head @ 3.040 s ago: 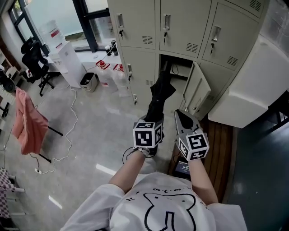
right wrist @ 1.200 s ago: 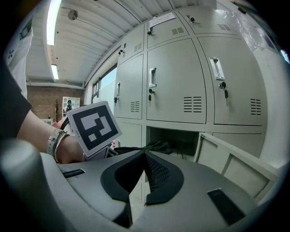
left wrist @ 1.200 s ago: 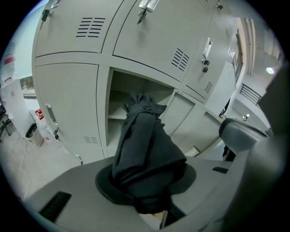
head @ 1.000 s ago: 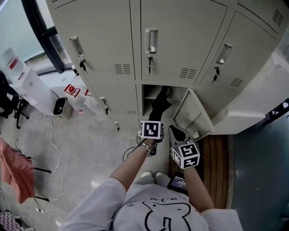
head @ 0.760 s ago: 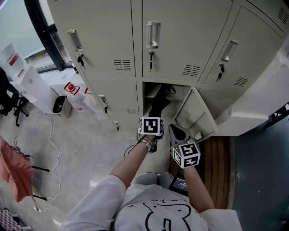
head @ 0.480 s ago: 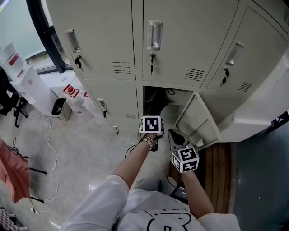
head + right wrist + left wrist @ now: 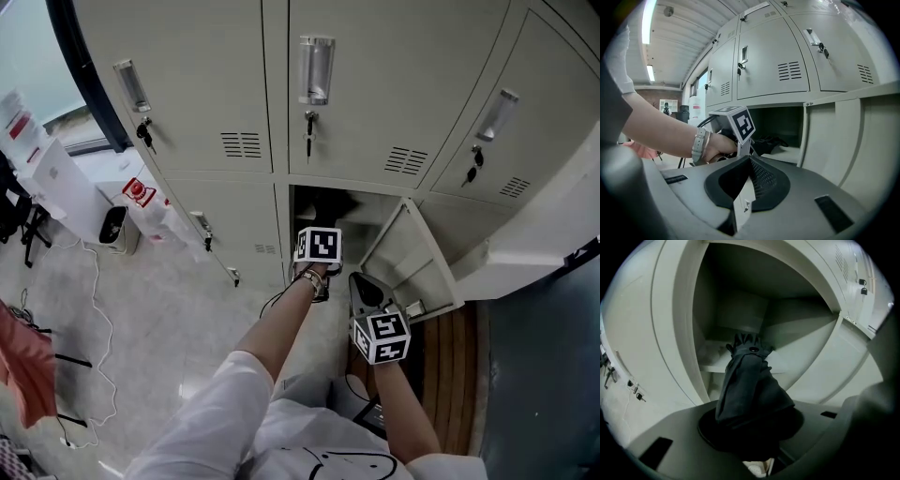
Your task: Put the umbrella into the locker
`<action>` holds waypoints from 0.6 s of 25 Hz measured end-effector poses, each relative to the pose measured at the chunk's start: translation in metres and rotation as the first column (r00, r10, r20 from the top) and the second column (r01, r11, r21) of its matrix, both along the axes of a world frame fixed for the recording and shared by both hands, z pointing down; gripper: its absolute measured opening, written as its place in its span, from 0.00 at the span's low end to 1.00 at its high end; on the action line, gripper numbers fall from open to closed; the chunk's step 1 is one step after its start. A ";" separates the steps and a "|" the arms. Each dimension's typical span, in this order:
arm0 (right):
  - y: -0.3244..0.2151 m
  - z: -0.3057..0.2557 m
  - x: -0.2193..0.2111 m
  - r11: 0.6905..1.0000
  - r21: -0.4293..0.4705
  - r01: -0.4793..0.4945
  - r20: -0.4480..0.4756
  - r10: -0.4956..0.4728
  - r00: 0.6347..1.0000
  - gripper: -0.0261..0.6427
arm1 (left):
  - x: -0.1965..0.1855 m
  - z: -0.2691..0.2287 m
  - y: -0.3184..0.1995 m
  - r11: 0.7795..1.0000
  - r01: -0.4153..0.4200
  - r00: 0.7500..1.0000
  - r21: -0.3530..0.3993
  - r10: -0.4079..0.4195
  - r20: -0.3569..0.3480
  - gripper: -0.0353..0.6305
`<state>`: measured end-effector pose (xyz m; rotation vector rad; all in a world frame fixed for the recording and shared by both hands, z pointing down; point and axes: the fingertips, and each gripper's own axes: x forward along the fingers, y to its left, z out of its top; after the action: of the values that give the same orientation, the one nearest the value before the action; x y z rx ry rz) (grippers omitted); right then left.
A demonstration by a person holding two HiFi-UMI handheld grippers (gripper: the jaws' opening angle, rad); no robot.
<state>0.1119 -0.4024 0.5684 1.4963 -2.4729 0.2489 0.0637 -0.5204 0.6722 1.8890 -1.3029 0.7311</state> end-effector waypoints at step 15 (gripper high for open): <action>0.001 0.015 0.012 1.000 0.007 -0.027 -0.013 0.027 1.000 0.06 | 0.010 0.018 -0.050 1.000 -0.011 0.999 0.027 0.010 0.048 0.34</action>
<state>0.1234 -0.4011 0.5838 1.5303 -2.4478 0.2348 0.0740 -0.5706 0.6906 1.9120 -1.3395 0.7717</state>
